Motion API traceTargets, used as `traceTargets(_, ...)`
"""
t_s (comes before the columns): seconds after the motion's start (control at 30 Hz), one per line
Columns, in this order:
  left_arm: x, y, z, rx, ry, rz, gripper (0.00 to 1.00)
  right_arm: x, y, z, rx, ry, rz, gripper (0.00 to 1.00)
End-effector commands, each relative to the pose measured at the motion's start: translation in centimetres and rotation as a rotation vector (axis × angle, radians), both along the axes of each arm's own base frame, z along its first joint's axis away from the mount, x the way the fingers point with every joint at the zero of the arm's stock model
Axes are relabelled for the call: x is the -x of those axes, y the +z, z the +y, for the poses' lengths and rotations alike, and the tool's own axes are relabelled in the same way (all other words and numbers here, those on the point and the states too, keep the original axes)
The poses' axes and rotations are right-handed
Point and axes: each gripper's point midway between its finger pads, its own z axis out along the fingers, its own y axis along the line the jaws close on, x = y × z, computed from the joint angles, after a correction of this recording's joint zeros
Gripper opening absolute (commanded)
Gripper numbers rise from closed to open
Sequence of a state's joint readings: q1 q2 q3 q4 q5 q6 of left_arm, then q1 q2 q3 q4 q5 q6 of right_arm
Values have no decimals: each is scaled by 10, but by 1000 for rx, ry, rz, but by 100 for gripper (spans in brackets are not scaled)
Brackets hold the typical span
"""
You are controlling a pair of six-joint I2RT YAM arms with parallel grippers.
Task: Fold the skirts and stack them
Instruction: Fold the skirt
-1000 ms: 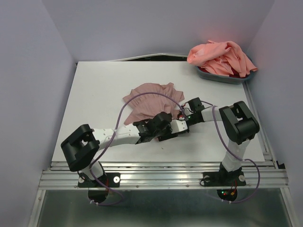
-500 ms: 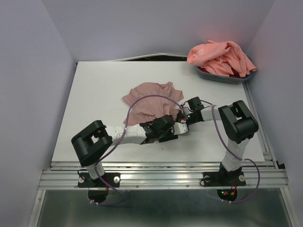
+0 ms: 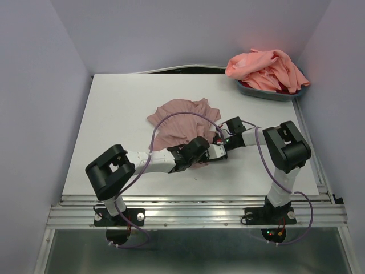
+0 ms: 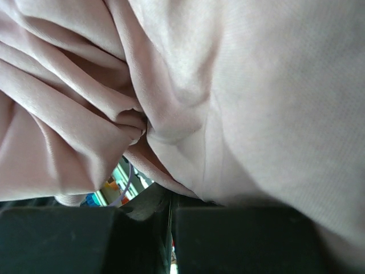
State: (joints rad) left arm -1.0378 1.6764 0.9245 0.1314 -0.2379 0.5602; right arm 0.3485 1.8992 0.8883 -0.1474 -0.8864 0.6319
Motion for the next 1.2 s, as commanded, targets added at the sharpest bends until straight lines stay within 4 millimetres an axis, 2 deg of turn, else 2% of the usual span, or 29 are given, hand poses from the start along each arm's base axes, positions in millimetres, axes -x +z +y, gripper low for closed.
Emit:
traceTargets(0.0,-2,23,-5,68,-7,-33,12,2,-14,-3,57,-19,43,1)
traceTargets(0.07,0,29,-7,84,-16,-26,0,1,-15,-3,56,-19,42,1)
traceTargets(0.23,15,46,-13,134,-88,-2,0,2,-17,-3,57,-21,58,1)
traceTargets(0.33,29,47,-15,131,-142,21,0,3,-18,-3,59,-26,67,1)
traceTargets(0.57,62,25,-14,77,-254,91,0,3,-17,-3,59,-30,67,1)
traceTargets(0.7,78,3,-10,20,-308,113,0,4,-18,-3,60,-33,73,1)
traceTargets(0.8,79,-14,-6,-24,-320,117,0,4,-17,-3,56,-30,74,1)
traceTargets(0.97,73,-29,-4,-55,-307,101,0,6,-14,-3,51,-18,64,1)
traceTargets(1.03,68,-20,-6,-33,-284,83,22,3,-7,-4,51,-5,32,1)
traceTargets(1.07,67,-14,-6,-15,-266,76,41,3,-4,-5,60,-6,28,1)
traceTargets(1.1,66,-9,-6,-4,-256,68,41,3,0,-5,60,-7,24,1)
traceTargets(1.13,65,-3,-6,6,-247,59,53,3,3,-4,55,-7,20,1)
traceTargets(1.17,62,7,-4,21,-221,38,57,4,8,-4,50,-7,18,1)
